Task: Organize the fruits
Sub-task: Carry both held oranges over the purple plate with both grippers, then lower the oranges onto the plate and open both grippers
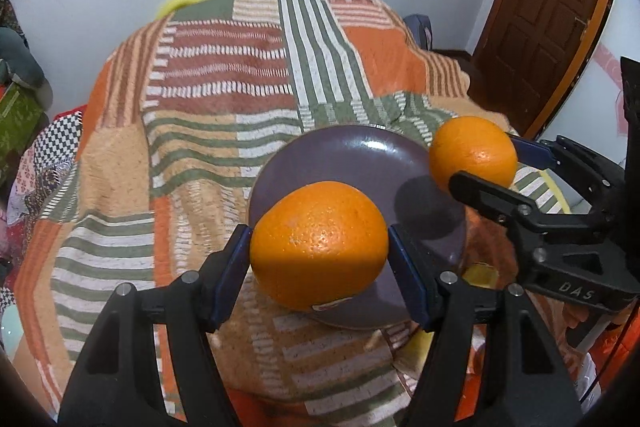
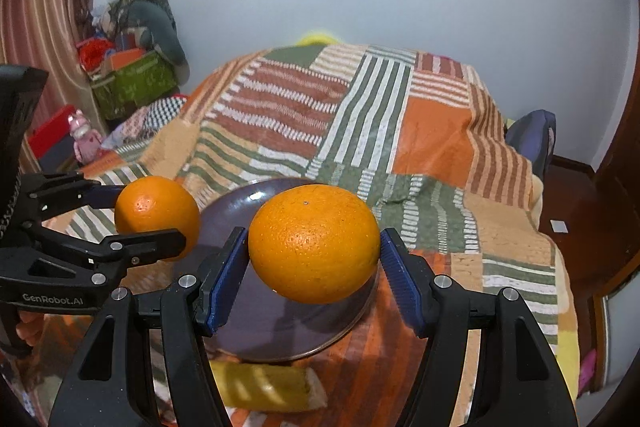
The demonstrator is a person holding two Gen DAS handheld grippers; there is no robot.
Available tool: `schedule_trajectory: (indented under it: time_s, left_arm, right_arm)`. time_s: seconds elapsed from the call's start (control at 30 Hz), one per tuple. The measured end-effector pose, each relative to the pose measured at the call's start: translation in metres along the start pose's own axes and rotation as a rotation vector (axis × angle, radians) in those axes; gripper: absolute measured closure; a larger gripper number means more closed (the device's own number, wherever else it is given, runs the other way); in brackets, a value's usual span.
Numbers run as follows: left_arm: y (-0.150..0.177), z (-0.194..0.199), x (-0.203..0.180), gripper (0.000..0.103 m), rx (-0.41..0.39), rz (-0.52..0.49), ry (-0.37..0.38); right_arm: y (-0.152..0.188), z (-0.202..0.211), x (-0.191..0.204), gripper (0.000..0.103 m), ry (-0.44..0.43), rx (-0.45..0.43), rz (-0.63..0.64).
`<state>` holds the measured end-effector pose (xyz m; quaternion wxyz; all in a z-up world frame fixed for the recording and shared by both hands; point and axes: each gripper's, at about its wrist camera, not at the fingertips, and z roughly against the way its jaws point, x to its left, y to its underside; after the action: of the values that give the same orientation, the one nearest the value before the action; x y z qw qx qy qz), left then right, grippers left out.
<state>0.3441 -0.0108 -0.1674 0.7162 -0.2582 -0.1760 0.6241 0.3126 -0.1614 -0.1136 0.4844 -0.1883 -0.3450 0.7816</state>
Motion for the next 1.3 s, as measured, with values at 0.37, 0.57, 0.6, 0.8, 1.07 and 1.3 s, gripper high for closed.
schedule_trajectory:
  time_s: [0.37,0.57,0.6,0.8,1.07,1.3]
  left_arm:
    - [-0.003,-0.043,0.000,0.035,0.093,0.010,0.010]
    - [-0.002,-0.049,-0.005,0.035,0.088,-0.009,-0.012]
    - [-0.002,-0.049,-0.005,0.035,0.086,-0.010,-0.014]
    - [-0.003,-0.049,-0.004,0.034,0.092,-0.002,-0.024]
    - [-0.008,-0.020,-0.005,0.017,0.012,-0.001,-0.073]
    - [-0.006,0.017,-0.003,0.015,-0.040,0.010,-0.076]
  right_arm:
    - [0.010,-0.049,-0.014,0.040,-0.006,0.140,0.000]
    - [0.012,-0.049,-0.017,0.039,-0.020,0.143,0.005]
    - [0.012,-0.049,-0.017,0.039,-0.019,0.143,0.008]
    - [0.013,-0.050,-0.013,0.037,-0.011,0.163,0.024]
    - [0.005,-0.028,-0.015,0.030,0.006,0.121,-0.004]
    - [0.001,0.013,-0.006,0.028,0.008,0.058,0.011]
